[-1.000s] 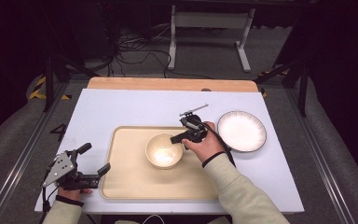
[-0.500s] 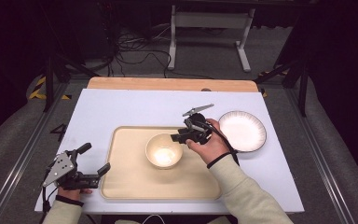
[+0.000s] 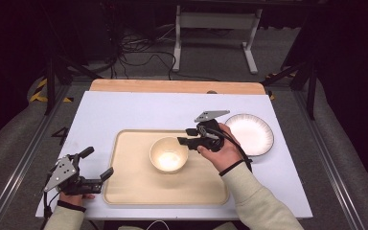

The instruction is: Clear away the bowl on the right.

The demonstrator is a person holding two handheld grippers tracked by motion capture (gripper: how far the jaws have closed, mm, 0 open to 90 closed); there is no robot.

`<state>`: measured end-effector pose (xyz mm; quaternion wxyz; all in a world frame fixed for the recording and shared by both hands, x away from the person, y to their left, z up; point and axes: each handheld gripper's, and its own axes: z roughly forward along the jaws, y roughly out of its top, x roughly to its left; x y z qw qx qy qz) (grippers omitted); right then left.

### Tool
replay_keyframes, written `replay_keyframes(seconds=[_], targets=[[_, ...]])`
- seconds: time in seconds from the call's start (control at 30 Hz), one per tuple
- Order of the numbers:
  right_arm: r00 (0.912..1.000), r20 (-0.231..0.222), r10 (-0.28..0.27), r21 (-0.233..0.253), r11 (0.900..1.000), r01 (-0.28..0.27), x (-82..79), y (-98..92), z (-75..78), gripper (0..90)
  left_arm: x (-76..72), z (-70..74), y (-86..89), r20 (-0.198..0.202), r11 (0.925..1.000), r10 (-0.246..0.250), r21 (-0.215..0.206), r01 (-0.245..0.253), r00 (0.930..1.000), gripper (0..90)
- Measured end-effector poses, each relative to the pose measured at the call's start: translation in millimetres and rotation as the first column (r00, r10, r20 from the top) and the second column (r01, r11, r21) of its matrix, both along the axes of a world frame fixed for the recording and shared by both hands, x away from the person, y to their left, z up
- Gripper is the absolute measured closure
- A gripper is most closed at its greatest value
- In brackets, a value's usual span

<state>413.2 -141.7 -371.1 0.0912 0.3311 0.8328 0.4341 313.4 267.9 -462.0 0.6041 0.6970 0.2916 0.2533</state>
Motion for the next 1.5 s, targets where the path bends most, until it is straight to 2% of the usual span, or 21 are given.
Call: replay_keyframes(seconds=[0.1,0.23,0.3,0.33,0.5,0.77,0.93,1.07,1.33,1.43,1.47,1.5], targets=[[0.9986,0.052,0.011,0.015,1.000,-0.011,-3.2,-2.6,1.6,48.2,-0.2,0.0,-0.2,-0.001,1.0000,0.001,-0.001,-0.001,1.0000,0.2],[0.9920,0.124,0.023,0.030,0.999,-0.026,-9.0,-8.4,3.4,45.8,-0.1,0.0,-0.2,-0.001,1.0000,0.002,-0.002,-0.002,1.0000,0.2],[0.9868,0.160,0.027,0.036,0.999,-0.033,-11.4,-11.1,3.2,43.5,-0.1,0.0,0.0,-0.001,1.0000,0.001,0.000,-0.001,1.0000,0.2],[0.9809,0.191,0.035,0.043,0.998,-0.044,-13.2,-13.5,2.9,42.2,-0.1,0.0,-0.1,-0.001,1.0000,0.002,0.000,-0.002,1.0000,0.2],[0.9664,0.252,0.054,0.069,0.995,-0.073,-18.5,-21.8,4.2,39.2,-0.1,0.0,-0.3,-0.001,1.0000,0.002,-0.001,-0.002,1.0000,0.2],[0.9458,0.317,0.070,0.118,0.987,-0.113,-25.5,-40.5,4.3,32.2,-0.1,0.0,-0.2,-0.001,1.0000,0.003,-0.002,-0.003,1.0000,0.2],[0.9281,0.365,0.073,0.112,0.986,-0.122,-29.4,-52.9,6.2,28.3,0.0,0.0,-0.1,-0.001,1.0000,0.002,0.000,-0.002,1.0000,0.2],[0.9233,0.380,0.056,0.114,0.988,-0.106,-31.4,-60.7,6.3,26.8,-0.1,0.0,-0.1,-0.001,1.0000,0.002,0.000,-0.002,1.0000,0.2],[0.9081,0.419,-0.007,0.179,0.981,-0.075,-41.2,-86.8,-3.2,24.4,0.2,0.1,0.0,0.000,1.0000,0.002,0.002,-0.002,1.0000,0.2],[0.9002,0.436,-0.001,0.180,0.980,-0.086,-44.3,-94.2,-5.5,23.3,0.3,0.1,0.0,-0.001,1.0000,0.002,0.002,-0.002,1.0000,0.2],[0.9002,0.436,-0.001,0.180,0.980,-0.086,-44.3,-94.2,-5.5,23.3,0.3,0.1,0.0,-0.001,1.0000,0.002,0.002,-0.002,1.0000,0.2],[0.8958,0.444,0.002,0.181,0.979,-0.092,-45.3,-96.0,-6.1,23.3,0.3,0.1,-0.1,-0.001,1.0000,0.002,0.000,-0.002,1.0000,0.2]])
